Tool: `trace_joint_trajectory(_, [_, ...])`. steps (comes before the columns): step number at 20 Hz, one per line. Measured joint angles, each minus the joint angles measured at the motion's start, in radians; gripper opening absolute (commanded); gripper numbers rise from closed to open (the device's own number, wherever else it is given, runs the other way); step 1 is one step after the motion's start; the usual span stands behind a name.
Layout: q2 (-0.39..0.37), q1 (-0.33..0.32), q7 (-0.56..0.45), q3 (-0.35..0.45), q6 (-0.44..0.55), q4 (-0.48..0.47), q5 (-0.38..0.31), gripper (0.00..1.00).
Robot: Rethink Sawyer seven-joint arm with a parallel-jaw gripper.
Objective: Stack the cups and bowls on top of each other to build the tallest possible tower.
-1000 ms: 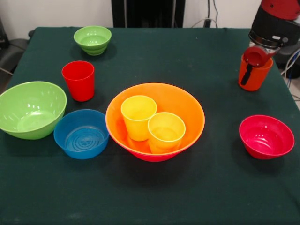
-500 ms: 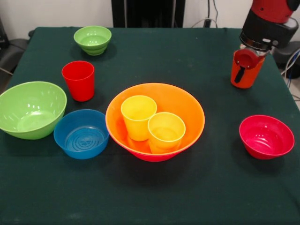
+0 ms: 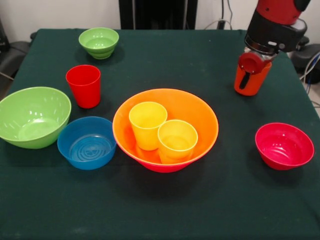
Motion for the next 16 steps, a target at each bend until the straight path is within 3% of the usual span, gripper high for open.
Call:
trace_joint_trajectory(9, [-0.018,-0.021,0.000,0.000,0.000,0.002,-0.053,0.00])
trace_joint_trajectory(16, [-0.098,-0.133,-0.005,0.002,0.001,0.005,-0.151,0.00])
